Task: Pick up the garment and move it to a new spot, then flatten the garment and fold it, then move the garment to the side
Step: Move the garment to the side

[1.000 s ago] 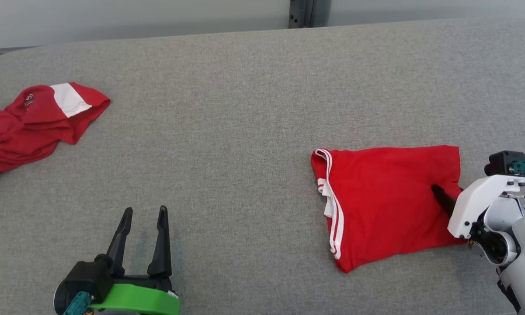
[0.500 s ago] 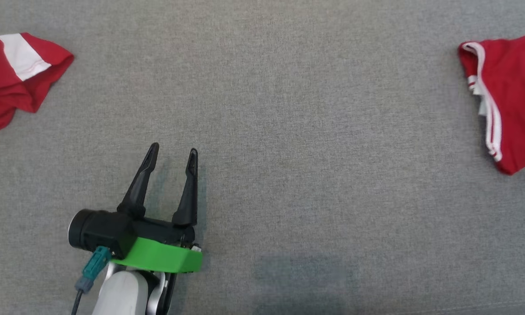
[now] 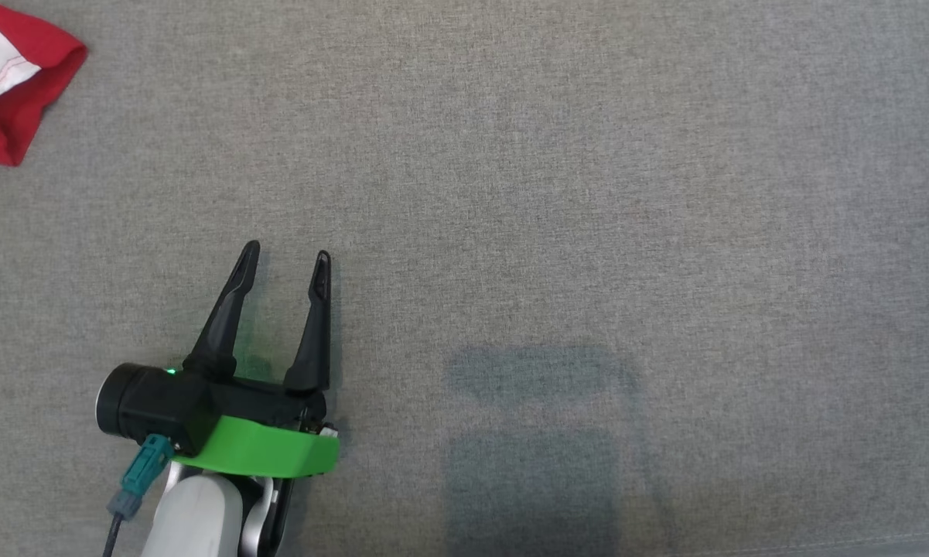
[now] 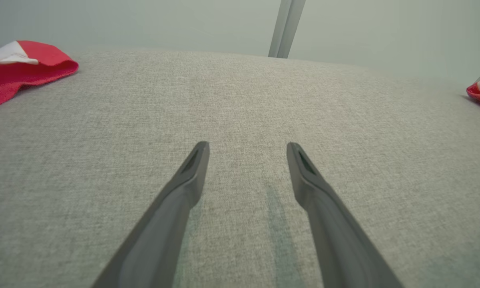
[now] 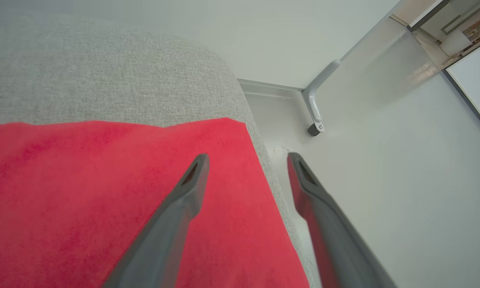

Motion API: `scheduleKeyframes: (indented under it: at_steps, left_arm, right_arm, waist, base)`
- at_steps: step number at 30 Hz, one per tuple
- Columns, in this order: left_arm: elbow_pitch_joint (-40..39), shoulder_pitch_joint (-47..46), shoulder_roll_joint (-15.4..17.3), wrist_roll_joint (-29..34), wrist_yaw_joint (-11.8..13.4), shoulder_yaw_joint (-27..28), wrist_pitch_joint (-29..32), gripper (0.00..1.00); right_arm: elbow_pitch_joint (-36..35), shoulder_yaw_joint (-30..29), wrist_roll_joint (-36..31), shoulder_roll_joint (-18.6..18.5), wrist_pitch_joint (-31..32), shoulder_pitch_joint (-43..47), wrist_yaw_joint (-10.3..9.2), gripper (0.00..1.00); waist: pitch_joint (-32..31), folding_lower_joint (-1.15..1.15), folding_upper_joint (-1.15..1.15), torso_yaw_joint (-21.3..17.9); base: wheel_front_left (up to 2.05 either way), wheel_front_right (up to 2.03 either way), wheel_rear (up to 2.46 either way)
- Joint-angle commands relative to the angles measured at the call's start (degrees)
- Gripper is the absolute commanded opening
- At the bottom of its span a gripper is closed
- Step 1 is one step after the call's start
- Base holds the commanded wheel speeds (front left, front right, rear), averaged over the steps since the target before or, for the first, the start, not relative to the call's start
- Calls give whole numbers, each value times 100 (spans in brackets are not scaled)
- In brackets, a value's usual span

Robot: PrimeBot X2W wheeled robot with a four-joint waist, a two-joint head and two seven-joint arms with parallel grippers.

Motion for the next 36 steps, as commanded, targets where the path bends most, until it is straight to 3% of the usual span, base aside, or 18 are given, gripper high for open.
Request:
scheduleKeyframes:
  at_steps: [1, 7, 12, 16, 25, 36]
  left_arm:
    - [4, -42, -20, -22, -13, 60, -3, 100]
    - [163, 401, -79, -150, -7, 514, -3, 100]
    - [378, 939, -114, -166, -7, 875, -3, 100]
    - [564, 1285, -118, -120, -7, 1030, -2, 100]
    - [876, 1692, -126, -198, -7, 1199, -2, 100]
    - [972, 1631, -126, -288, 38, 1149, -3, 100]
  right_arm:
    - [-191, -189, -167, 18, -413, -3, -12, 100]
    - [-1503, -525, -658, 1175, -1718, 889, -11, 100]
    - [-2790, -427, -968, 2418, -1885, 2483, -11, 100]
    - [-3383, -96, -893, 3104, -1895, 3536, -11, 100]
    - [-3628, 525, -727, 3710, -1895, 5034, -11, 100]
    - [-3472, 622, -858, 3913, -1896, 5010, -11, 100]
  waist:
    - [-267, -1, 0, -24]
    - [-1245, -1, 0, -229]
    - [-2221, -1, 0, -438]
    - [-2746, -1, 0, -534]
    - [-3373, -1, 0, -526]
    - [-3476, -1, 0, -552]
  base:
    - [0, 0, 0]
    - [0, 0, 0]
    - [0, 0, 0]
    - [0, 0, 0]
    - [0, 0, 0]
    - [0, 0, 0]
